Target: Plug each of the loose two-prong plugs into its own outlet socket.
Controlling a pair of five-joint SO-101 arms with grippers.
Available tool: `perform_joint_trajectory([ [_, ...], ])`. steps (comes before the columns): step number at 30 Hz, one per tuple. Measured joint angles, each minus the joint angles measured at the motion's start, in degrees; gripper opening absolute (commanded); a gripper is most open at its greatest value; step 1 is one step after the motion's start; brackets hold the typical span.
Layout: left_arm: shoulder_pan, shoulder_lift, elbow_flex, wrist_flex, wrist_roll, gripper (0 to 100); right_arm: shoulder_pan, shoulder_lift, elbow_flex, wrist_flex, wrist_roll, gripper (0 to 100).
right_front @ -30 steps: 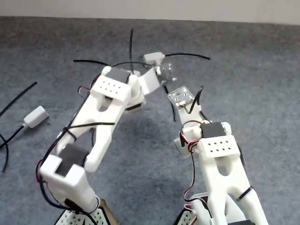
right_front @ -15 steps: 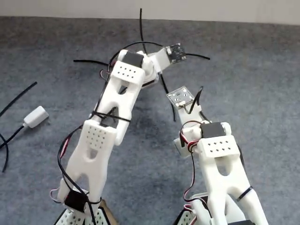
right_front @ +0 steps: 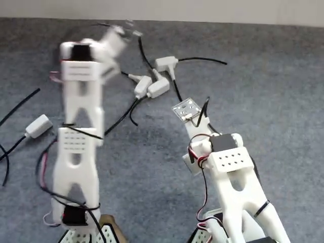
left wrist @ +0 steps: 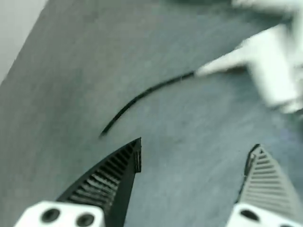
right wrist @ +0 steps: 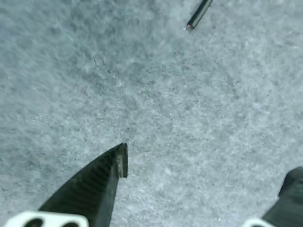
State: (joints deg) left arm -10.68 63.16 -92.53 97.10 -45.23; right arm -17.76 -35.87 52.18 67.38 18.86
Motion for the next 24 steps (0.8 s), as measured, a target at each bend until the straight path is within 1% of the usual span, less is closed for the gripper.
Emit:
perform_joint_trajectory([
  [5, -13.5, -1.1, 0.0, 2.2, 4.4, 32, -0.1, 0.0, 0.0, 0.0, 0.0, 46.4],
  [8, -19.5, -1.2, 0.6, 3.2, 5.7, 32, -0.1, 0.0, 0.0, 0.0, 0.0, 46.4],
  [10, -22.5, -1.7, 4.0, 3.4, 7.0, 32, -0.1, 0.0, 0.0, 0.0, 0.0, 46.4],
  [15, -26.6, -5.3, 17.8, 3.7, 7.9, 32, -0.4, 1.1, 0.0, 0.0, 0.0, 46.4],
  [19, -29.5, -17.4, 33.1, 3.8, 7.5, 32, -0.4, 6.7, 0.0, 0.0, 0.0, 46.4],
  [22, -29.9, -28.1, 46.8, 3.8, 3.3, 32, -0.4, 10.2, 0.0, 0.0, 0.0, 46.4],
  [24, -30.2, -33.5, 56.1, 1.8, 1.8, 32, -0.4, 10.7, 0.0, 0.0, 0.0, 46.4],
])
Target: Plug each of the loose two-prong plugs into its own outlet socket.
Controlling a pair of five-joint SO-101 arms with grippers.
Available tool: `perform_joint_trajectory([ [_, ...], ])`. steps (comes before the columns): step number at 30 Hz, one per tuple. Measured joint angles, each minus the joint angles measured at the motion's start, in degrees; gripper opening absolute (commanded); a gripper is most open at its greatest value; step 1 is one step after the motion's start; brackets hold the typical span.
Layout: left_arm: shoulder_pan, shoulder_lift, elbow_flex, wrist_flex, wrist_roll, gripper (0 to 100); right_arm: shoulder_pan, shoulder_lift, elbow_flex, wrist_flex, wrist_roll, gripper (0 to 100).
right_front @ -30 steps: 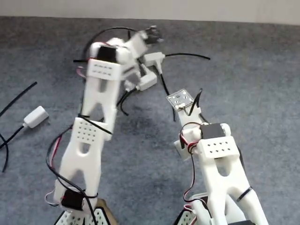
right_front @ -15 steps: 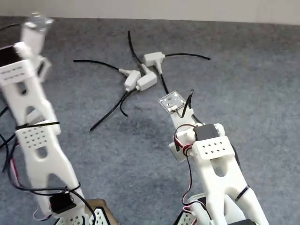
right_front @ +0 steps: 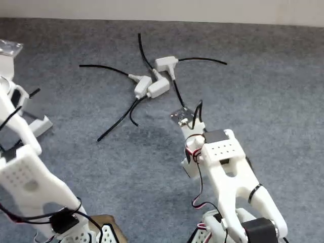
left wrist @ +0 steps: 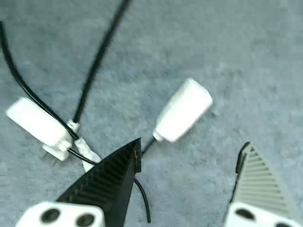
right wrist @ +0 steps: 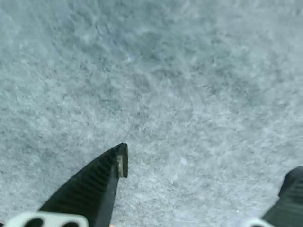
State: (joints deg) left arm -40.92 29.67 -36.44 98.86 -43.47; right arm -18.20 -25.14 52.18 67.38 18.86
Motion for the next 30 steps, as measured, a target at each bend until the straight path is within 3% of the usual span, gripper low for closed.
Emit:
perform_joint_trajectory([
  [6, -2.8, -5.4, 25.8, -16.4, -3.7, 32, 0.0, 0.0, 0.0, 0.0, 0.0, 46.4],
  [9, -4.0, -6.3, 32.0, -22.8, -4.5, 32, -1.8, 0.1, 0.0, 0.0, 0.0, 46.4],
  [13, -4.7, -6.9, 33.1, -26.6, -4.7, 32, -3.7, 0.2, 0.0, 0.0, 0.0, 46.4],
  [30, -4.7, -7.3, 28.0, -28.3, -5.4, 32, -4.0, 0.2, 0.0, 0.0, 0.0, 46.4],
])
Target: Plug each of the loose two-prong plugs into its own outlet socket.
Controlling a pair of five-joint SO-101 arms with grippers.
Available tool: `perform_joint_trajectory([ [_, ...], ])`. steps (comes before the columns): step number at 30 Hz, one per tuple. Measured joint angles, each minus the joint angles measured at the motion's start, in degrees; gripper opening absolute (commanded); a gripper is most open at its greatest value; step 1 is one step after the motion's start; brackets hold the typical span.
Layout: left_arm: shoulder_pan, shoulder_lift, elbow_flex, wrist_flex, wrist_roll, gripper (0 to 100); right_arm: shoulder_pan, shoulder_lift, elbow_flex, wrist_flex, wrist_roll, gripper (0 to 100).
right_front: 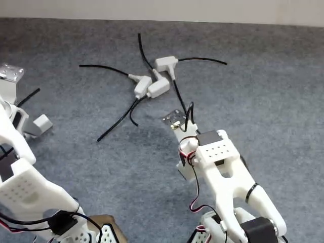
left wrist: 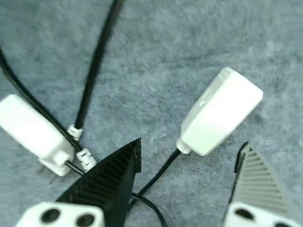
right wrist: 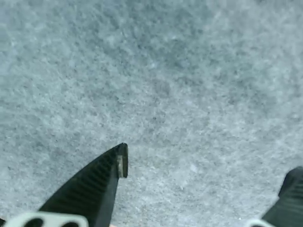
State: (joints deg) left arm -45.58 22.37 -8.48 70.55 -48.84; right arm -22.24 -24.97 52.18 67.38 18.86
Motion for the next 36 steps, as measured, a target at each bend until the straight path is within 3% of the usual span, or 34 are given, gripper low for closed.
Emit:
perform_joint_trajectory([
  [15, 0.0, 9.1, -11.4, -0.2, -0.2, 31, 0.0, 0.0, 0.0, 0.0, 0.0, 46.4],
  [22, 0.0, 13.7, -18.4, 1.9, 0.0, 17, 0.0, 0.0, 0.0, 0.0, 0.0, 46.4],
  [32, -0.1, 17.1, -22.2, 2.0, -0.2, 28, 0.0, 0.0, 0.0, -0.1, 0.0, 46.4],
  [36, -0.1, 17.6, -25.2, 7.5, 0.0, 28, 0.0, 0.0, 0.0, 0.0, 0.7, 46.4],
])
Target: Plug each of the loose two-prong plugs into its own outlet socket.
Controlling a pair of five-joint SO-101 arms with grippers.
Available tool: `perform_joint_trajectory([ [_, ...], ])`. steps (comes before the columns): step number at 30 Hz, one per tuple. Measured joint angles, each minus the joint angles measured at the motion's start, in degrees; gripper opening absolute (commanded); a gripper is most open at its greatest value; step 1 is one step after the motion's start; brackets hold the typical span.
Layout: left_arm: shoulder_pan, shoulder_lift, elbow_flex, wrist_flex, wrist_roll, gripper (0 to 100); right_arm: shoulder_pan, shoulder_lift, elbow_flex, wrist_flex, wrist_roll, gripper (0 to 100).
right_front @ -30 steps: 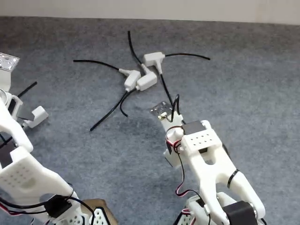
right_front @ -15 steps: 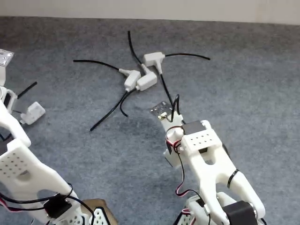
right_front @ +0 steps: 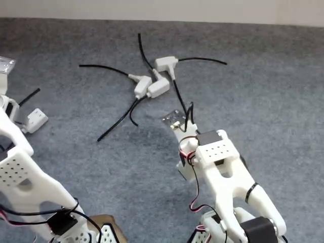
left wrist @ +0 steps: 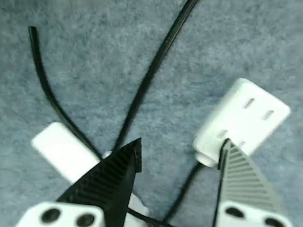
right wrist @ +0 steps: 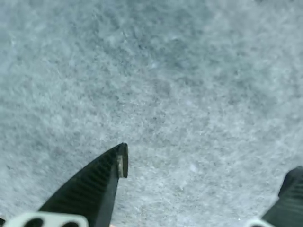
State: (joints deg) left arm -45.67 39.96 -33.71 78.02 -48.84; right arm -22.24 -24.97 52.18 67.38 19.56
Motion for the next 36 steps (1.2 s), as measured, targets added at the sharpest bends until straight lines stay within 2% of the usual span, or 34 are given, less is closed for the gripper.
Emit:
perform_joint_trajectory([
  [9, 0.9, 0.4, -20.7, 17.2, -0.2, 28, 0.0, 0.0, 0.0, 0.0, 0.6, 46.4],
  [12, 1.1, 0.4, -22.2, 20.9, -0.3, 28, 0.0, 0.0, 0.0, 0.0, 0.6, 46.4],
  [17, 1.3, 0.4, -15.2, 21.3, -0.1, 28, -0.1, 0.0, 0.0, 0.0, 0.6, 46.4],
  [20, 1.8, 0.4, -11.4, 18.4, -0.4, 28, -1.1, 0.0, 0.0, 0.0, 0.6, 46.4],
  [27, 3.9, 0.5, -7.6, 12.9, -4.9, 28, -2.0, 0.0, 0.0, 0.0, 0.7, 46.4],
  [36, 3.9, 1.0, -6.8, 11.2, -13.5, 29, -2.0, 0.0, 0.0, 0.0, 0.7, 46.4],
])
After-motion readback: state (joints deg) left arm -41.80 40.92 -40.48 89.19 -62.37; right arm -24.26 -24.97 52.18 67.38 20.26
